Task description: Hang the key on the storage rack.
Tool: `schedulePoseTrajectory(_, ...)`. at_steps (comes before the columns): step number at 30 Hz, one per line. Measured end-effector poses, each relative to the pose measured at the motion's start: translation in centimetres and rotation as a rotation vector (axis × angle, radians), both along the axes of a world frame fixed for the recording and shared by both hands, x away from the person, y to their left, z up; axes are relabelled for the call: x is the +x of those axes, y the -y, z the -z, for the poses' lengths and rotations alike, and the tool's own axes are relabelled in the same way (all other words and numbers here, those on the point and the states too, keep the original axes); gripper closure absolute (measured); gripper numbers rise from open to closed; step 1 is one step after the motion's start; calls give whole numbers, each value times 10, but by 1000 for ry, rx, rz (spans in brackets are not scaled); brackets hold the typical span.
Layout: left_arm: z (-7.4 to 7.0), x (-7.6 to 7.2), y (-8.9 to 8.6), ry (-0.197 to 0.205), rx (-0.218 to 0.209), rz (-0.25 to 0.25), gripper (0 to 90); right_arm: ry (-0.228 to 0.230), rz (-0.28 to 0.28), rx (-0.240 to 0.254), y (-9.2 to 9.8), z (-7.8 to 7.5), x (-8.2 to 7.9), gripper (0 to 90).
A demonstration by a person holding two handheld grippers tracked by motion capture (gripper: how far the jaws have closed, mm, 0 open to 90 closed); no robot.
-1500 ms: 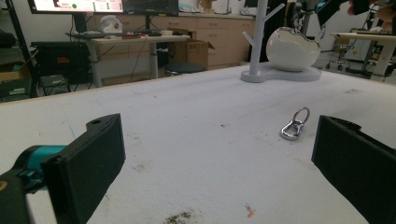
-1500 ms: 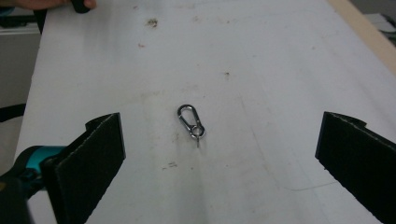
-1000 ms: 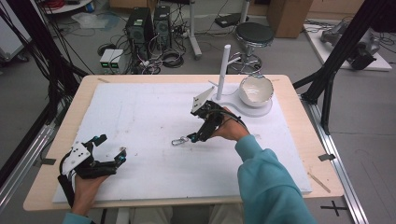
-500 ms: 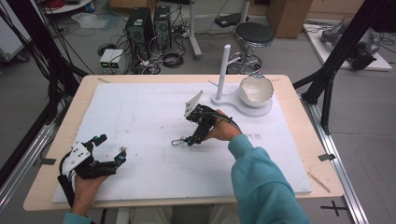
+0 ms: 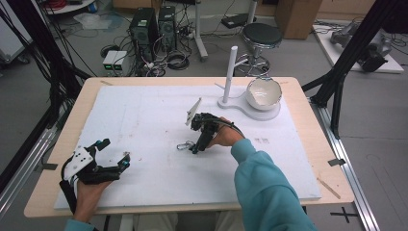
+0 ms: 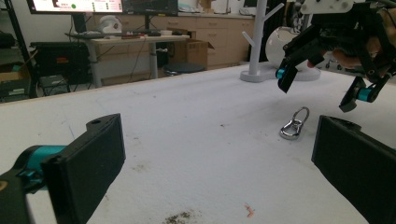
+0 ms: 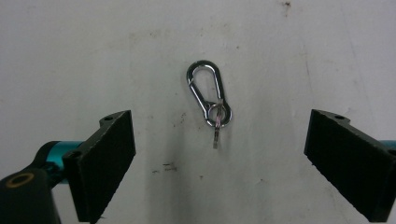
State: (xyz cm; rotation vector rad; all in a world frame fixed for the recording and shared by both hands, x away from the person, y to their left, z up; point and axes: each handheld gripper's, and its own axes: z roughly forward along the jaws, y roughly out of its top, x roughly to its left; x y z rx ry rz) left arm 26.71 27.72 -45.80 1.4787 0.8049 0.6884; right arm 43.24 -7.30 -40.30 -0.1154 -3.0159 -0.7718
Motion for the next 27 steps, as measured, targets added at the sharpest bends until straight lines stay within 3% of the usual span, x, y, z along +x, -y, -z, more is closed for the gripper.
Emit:
schedulePoseTrajectory(14,0,0,0,-1,-1,1,32,-57,11,-26,-6,7,4,268)
schedulePoseTrajectory(16,0,0,0,1,-1,2,32,-67,15,-21,-6,7,5,347)
schedulePoseTrajectory(27,0,0,0,3,1,2,32,-58,5,-55,-6,6,6,572)
